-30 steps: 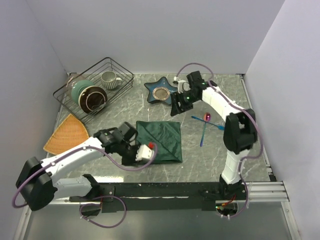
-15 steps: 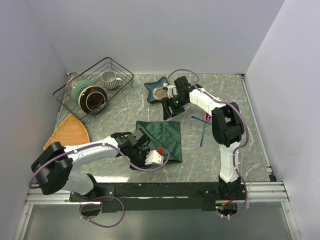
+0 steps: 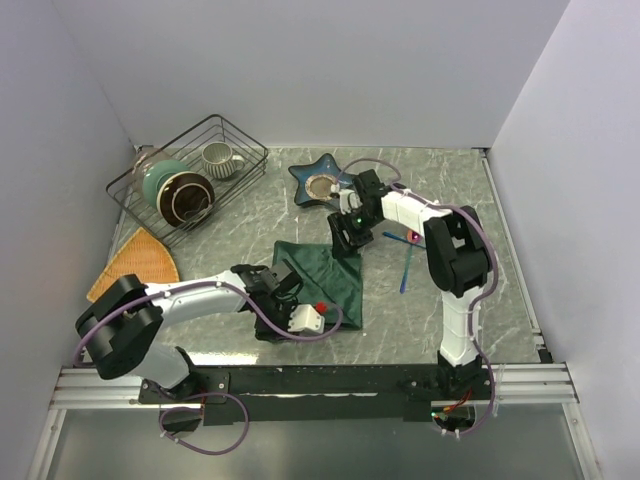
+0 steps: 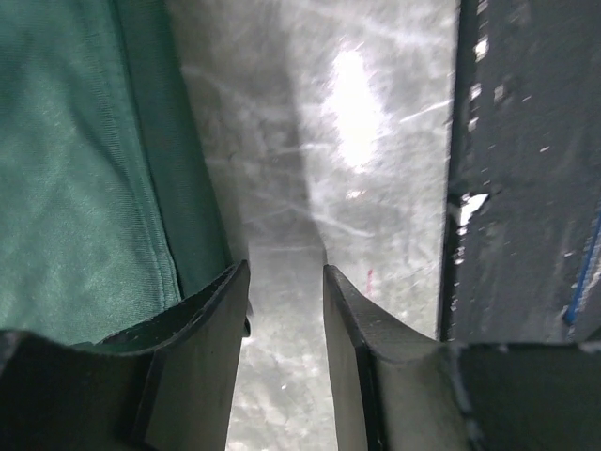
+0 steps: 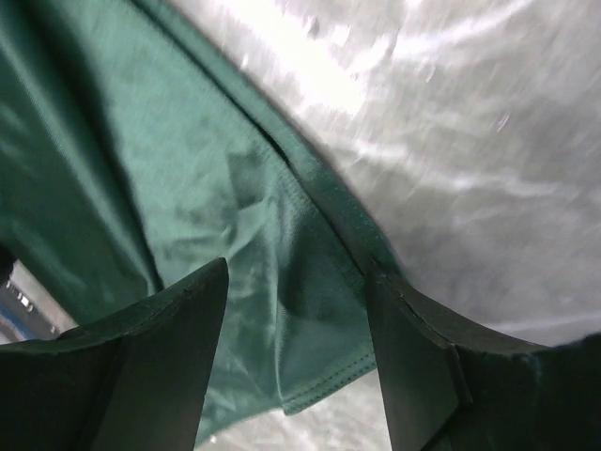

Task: Fold the napkin into a case and place the utensils inside
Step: Rotate the upper triangle-folded napkin at the center of the board.

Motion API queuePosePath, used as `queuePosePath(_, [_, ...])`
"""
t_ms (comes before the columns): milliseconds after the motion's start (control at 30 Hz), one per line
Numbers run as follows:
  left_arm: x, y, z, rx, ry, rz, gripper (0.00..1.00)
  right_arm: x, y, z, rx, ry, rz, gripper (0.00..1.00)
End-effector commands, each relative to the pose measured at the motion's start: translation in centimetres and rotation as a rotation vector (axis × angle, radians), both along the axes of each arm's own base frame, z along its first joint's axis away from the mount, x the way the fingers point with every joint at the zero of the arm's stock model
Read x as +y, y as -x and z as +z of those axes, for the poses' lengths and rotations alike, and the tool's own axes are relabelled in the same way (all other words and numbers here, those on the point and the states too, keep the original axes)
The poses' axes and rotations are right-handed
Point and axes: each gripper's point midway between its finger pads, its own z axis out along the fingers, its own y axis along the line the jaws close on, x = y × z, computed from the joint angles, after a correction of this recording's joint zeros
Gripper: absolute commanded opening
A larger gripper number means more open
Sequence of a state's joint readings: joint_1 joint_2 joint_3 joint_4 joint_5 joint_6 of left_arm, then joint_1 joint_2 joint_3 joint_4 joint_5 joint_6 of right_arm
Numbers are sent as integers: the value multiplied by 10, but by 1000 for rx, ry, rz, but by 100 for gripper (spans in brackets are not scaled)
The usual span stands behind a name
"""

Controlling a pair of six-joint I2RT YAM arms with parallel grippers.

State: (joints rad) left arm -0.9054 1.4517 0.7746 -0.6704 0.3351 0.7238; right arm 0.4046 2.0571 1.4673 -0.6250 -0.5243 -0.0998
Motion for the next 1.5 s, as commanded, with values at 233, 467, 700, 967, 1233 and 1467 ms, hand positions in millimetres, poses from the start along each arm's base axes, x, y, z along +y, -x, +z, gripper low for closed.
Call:
queuePosePath(233, [26,-77,10,-156,2,116,45,-29,71,-1,149,1,-11,68])
queuePosePath(467, [34,-138,12,-222,48,209,46,-19,123,5,285,-78,-10,70])
queuePosePath(700, [40,-186,22,-251,130,270,48,5,168,16,430,-187,-22,77])
queuePosePath(967, [49,-174,59,-126,307,346,51,-20,164,33,385,-164,-56,90])
queuePosePath(1233, [63,-204,114,62,603,830,60,-27,85,99,29,-171,0,64])
queuePosePath(1467, [54,-212,115,261,724,1150,59,37,16,133,-150,-216,70,36])
